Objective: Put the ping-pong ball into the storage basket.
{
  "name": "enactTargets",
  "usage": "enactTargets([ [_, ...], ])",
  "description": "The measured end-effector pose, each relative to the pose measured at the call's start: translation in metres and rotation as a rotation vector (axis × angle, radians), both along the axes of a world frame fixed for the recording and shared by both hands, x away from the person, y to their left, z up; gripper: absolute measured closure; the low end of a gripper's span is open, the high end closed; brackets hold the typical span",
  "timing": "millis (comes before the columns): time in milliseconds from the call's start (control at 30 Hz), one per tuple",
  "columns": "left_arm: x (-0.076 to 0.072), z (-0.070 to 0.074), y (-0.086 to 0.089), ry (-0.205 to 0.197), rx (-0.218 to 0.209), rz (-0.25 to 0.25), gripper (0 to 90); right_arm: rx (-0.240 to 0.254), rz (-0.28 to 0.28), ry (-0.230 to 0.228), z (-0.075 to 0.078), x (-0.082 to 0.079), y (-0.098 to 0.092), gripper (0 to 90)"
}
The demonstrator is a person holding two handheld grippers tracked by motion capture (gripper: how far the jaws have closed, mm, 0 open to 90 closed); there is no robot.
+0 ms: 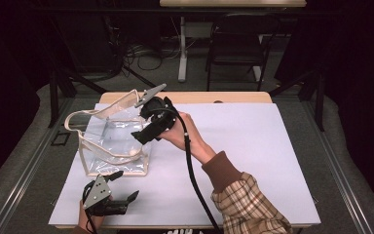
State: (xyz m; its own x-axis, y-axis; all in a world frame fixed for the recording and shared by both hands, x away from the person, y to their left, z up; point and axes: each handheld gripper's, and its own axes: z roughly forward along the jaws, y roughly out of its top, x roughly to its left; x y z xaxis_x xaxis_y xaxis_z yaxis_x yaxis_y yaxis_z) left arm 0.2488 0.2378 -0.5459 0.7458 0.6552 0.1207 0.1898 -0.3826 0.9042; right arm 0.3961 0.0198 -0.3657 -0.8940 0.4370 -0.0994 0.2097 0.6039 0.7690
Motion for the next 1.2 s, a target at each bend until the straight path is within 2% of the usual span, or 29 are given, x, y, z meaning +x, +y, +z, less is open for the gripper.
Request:
enactTargets([
  [300,0.0,0.0,0.0,0.003,0.002,-0.001,16.0,0.02,-0.046,-0.019,-0.001,-0.001,-0.03,3.7],
  [733,0.0,-0.001,0.0,0.007,0.004,0.001,16.0,0.048,-0.096,-0.03,-0.008,-0.006,-0.064,4.0],
  [1200,0.0,-0.001,-0.001,0.006,0.008,0.001,16.0,0.041,-0.151,-0.023,-0.031,-0.012,-0.098,2.5],
])
